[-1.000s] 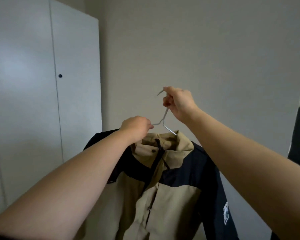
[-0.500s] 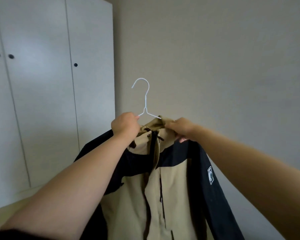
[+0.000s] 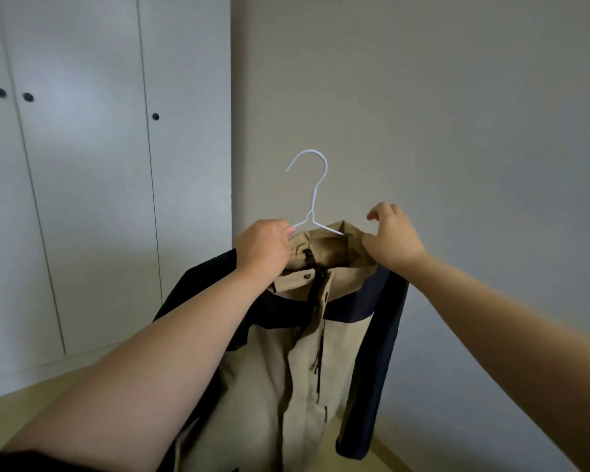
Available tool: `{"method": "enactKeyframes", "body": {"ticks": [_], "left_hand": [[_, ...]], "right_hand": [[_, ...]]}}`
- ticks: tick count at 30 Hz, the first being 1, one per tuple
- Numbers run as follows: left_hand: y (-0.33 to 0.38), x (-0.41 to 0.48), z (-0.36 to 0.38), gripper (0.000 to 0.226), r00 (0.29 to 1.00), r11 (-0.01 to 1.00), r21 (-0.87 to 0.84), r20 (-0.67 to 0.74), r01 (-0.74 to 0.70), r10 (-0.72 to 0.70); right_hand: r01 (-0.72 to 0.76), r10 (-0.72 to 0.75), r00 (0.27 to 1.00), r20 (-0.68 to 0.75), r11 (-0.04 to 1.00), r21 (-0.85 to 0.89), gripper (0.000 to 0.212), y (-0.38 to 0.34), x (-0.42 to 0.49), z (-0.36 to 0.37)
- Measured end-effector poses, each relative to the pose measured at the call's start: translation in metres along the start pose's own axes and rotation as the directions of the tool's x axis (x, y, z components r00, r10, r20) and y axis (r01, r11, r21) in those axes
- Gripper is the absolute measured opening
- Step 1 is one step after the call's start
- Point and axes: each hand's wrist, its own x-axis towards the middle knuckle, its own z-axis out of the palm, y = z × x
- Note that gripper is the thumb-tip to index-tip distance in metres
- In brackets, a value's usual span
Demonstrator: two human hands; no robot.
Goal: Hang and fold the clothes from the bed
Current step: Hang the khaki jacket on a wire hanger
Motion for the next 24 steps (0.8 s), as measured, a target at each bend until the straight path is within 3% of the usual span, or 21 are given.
{"method": "enactKeyframes", "body": {"ticks": [2,4,7,9,10,12,15,18,20,21,24], "left_hand": [[0.000,0.000,0.003,0.036,0.997,0.997,-0.006,-0.033,-0.076,0.076],[0.001,0.000,0.006,0.032,0.986,0.987,-0.020,-0.050,-0.162,0.161],[0.002,0.004,0.008,0.027,0.969,0.965,-0.100,0.022,-0.243,0.246],[0.001,0.012,0.004,0.021,0.981,0.966,-0.203,0.074,-0.162,0.180],[-0.002,0.018,0.001,0.034,0.988,0.977,-0.195,0.111,-0.089,0.112],[-0.011,0.026,-0.005,0.052,0.972,0.999,-0.035,0.234,0.032,-0.023],[-0.023,0.025,-0.006,0.053,0.885,0.980,0.171,0.436,0.099,-0.165],[-0.020,0.014,0.001,0.054,0.836,0.976,0.134,0.503,0.174,-0.218],[-0.016,0.010,0.007,0.047,0.813,0.950,-0.027,0.524,0.312,-0.253],[-0.015,0.010,0.009,0.039,0.796,0.889,-0.183,0.544,0.420,-0.264],[-0.010,0.011,0.006,0.015,0.719,0.495,-0.554,0.650,0.669,-0.246]], "right_hand": [[0.013,-0.040,0.988,0.151,0.985,0.172,0.029,0.000,0.000,0.000],[0.017,-0.055,0.947,0.315,0.992,0.122,0.016,0.002,-0.003,0.003],[0.071,-0.095,0.970,0.224,0.991,0.113,0.011,0.008,-0.010,0.013],[0.035,-0.057,0.991,0.118,0.982,0.185,0.023,0.013,-0.017,0.022],[0.006,-0.023,0.997,0.077,0.978,0.210,0.030,0.016,-0.019,0.026],[-0.043,0.039,0.999,0.020,0.973,0.228,0.035,0.022,-0.022,0.033],[-0.064,0.077,0.996,-0.053,0.975,0.213,0.038,0.028,-0.028,0.039],[-0.029,0.048,0.994,-0.095,0.981,0.192,0.041,0.028,-0.033,0.041],[-0.001,0.018,0.995,-0.093,0.985,0.170,0.038,0.027,-0.037,0.041],[0.006,0.007,0.997,-0.083,0.988,0.157,0.036,0.027,-0.038,0.040],[0.030,-0.026,0.999,-0.034,0.993,0.118,0.027,0.033,-0.041,0.035]]}}
